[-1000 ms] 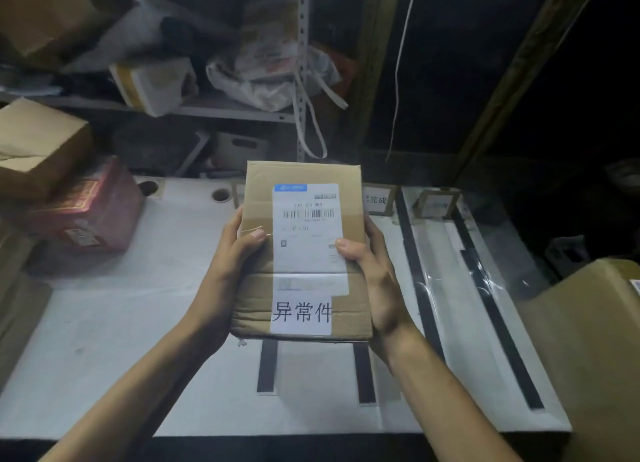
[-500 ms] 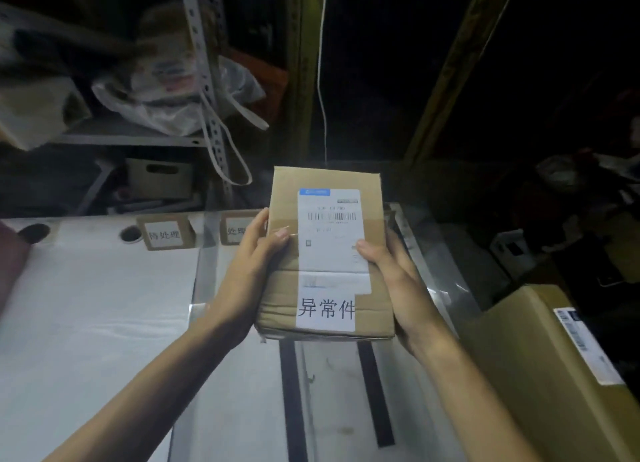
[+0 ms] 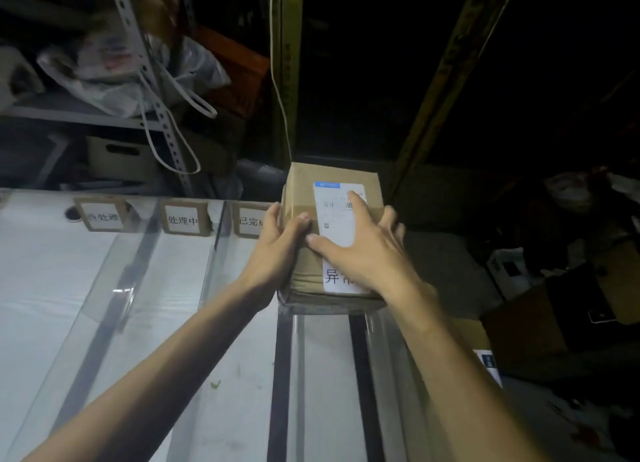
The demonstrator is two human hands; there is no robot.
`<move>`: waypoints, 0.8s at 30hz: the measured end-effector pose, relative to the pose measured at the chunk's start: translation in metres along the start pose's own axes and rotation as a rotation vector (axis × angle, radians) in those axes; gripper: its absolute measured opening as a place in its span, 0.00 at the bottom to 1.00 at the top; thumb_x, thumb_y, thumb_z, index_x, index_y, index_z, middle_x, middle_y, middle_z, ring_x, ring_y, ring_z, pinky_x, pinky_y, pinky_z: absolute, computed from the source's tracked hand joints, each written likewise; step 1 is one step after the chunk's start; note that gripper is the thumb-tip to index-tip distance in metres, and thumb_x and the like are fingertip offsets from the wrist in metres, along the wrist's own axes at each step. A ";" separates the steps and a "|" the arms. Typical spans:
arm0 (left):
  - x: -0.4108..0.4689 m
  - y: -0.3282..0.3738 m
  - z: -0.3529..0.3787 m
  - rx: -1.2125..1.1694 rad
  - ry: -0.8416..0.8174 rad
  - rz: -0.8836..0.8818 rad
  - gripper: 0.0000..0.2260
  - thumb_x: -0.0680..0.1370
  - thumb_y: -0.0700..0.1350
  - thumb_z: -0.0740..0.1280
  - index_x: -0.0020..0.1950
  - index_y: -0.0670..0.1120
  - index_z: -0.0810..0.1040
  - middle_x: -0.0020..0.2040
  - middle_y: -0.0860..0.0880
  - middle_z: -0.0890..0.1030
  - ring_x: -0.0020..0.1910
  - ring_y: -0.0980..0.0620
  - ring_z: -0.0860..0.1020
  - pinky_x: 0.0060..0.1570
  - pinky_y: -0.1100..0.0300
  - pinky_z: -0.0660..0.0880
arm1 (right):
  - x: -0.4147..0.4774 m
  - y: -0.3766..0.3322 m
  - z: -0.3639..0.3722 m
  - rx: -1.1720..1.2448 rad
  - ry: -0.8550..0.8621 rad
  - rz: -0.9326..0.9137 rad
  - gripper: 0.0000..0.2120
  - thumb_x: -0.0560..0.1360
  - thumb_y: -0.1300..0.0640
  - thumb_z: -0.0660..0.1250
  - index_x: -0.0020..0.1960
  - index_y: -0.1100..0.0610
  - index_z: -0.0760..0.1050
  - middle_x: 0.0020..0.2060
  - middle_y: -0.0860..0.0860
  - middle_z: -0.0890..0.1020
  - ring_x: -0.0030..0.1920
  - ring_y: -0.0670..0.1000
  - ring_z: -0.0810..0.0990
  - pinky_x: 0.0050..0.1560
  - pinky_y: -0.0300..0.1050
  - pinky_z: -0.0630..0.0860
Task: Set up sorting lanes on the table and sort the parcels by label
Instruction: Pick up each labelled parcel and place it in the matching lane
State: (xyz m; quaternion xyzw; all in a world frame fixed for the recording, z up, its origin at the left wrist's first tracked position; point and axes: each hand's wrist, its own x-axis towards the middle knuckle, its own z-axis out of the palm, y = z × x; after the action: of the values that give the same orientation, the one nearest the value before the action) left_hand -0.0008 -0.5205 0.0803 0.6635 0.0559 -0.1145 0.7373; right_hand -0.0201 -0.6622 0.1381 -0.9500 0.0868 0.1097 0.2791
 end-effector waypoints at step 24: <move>0.061 -0.028 0.007 0.553 -0.056 -0.041 0.33 0.70 0.58 0.64 0.75 0.55 0.62 0.69 0.48 0.72 0.69 0.46 0.69 0.65 0.41 0.71 | 0.057 0.029 0.048 -0.140 -0.036 0.119 0.52 0.69 0.31 0.70 0.81 0.44 0.43 0.79 0.58 0.39 0.77 0.69 0.47 0.75 0.70 0.53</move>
State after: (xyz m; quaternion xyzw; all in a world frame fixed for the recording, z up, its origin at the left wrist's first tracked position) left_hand 0.0511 -0.5355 0.0393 0.8348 0.0155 -0.1585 0.5270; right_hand 0.0200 -0.6661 0.0691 -0.9582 0.1302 0.1488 0.2066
